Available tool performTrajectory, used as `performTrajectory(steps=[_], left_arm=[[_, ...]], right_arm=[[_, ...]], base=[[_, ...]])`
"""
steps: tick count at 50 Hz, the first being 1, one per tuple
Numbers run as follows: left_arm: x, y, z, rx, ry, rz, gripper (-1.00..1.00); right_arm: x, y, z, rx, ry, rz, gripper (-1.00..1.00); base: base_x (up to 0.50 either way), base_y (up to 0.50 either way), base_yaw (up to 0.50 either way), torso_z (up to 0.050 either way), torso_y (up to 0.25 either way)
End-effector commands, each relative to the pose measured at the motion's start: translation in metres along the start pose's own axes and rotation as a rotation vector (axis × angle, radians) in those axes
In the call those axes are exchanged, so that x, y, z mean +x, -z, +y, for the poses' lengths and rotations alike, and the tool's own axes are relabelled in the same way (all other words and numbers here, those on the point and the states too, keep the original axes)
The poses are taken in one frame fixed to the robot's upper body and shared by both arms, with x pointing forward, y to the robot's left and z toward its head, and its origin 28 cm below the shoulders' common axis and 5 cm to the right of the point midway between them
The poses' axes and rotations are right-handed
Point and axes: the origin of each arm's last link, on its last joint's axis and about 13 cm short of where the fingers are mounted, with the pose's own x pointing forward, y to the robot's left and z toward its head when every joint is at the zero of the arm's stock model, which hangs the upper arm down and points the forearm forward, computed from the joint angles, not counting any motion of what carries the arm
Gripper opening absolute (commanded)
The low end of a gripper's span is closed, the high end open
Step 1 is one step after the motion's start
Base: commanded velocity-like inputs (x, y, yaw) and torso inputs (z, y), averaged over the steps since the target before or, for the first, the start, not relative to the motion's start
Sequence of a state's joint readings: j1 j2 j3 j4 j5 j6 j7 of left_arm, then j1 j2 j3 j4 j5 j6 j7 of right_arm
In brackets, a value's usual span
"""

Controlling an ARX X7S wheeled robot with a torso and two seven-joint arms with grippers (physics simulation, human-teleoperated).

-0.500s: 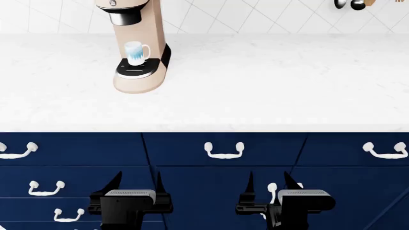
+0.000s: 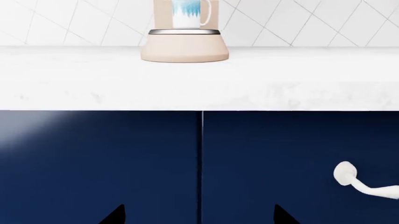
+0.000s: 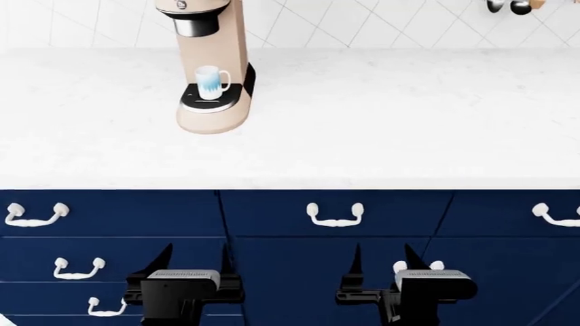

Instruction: Press the button on the coffee machine to serve coffee.

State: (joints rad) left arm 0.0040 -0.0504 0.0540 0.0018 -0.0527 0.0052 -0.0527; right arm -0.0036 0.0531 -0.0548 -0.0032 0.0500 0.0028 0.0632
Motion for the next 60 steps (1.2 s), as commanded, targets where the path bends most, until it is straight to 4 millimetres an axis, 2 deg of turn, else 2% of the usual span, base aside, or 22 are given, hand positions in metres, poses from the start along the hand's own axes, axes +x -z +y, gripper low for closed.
performTrajectory(steps=[1, 23, 52, 60], left_arm=[[0.0007, -0.001, -0.0005, 0.001, -0.007, -0.002, 1.0], [0.0004, -0.0002, 0.0015, -0.001, -0.013, 0.002, 1.0], [0.0018, 0.0022, 0.0033, 0.024, -0.045, 0.013, 1.0], [0.0019, 0.0018, 0.0026, 0.016, -0.04, 0.012, 1.0]], right_arm=[[-0.0003, 0.0006, 0.0006, -0.003, -0.002, 0.006, 1.0], [-0.0009, 0.0007, 0.001, -0.015, 0.0, 0.007, 1.0], [-0.0011, 0.0003, 0.0008, -0.023, 0.006, 0.003, 1.0], [-0.0008, 0.0009, 0.001, -0.02, 0.005, 0.01, 1.0]], base=[[0.09, 0.5, 0.0, 0.0, 0.0], [0.03, 0.49, 0.0, 0.0, 0.0], [0.0, 0.0, 0.0, 0.0, 0.0], [0.0, 0.0, 0.0, 0.05, 0.0]])
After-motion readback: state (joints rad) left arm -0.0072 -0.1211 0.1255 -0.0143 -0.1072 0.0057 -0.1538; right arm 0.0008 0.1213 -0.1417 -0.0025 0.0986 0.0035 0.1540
